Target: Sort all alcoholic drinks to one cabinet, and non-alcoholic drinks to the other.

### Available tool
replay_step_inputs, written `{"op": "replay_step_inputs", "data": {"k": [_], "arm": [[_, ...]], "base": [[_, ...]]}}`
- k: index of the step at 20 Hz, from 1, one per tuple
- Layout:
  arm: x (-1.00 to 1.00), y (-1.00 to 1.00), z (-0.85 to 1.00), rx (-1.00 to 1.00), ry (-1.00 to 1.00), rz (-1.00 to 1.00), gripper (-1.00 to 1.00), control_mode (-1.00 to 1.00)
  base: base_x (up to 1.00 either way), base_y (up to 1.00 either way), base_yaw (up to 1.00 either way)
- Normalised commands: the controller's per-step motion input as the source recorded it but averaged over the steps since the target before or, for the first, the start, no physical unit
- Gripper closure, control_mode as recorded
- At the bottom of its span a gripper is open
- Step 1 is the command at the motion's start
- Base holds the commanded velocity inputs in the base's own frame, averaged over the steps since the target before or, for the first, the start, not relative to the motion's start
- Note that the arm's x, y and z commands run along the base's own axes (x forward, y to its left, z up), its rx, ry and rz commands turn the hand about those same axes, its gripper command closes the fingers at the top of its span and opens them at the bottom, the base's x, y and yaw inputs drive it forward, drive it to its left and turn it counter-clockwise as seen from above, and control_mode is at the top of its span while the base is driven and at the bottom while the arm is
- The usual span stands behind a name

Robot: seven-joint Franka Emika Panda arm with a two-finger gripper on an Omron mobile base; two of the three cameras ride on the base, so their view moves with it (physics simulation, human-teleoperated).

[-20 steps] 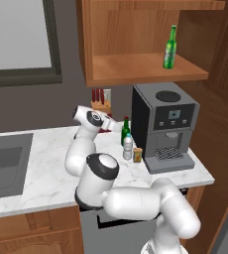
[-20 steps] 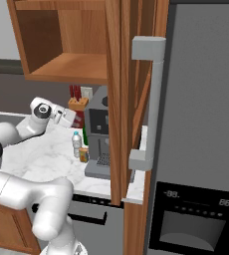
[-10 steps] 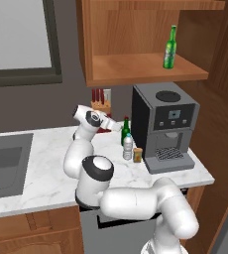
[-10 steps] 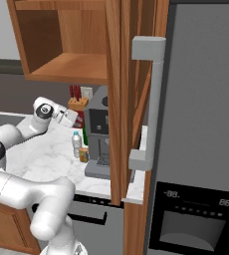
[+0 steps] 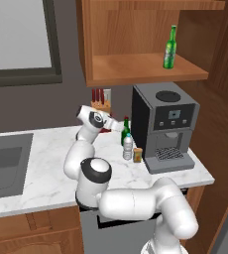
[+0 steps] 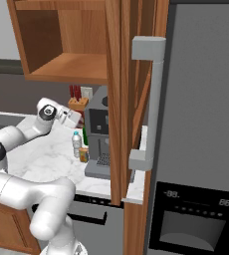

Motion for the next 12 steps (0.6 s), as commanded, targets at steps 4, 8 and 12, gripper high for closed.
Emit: {"op": "replay_step_inputs", "data": {"k": [4,8,12], "arm": [[-0.02,-0.2,-0.08,0.0,0.0,0.0,-1.0,-1.0],[0.0,-0.19,-0.06,0.0,0.0,0.0,-1.0,-1.0],[0.0,-0.19,-0.05,0.0,0.0,0.0,-1.0,-1.0]], "base": [[0.0,0.0,0.0],[0.0,0.0,0.0],[0.0,0.0,0.0]]}}
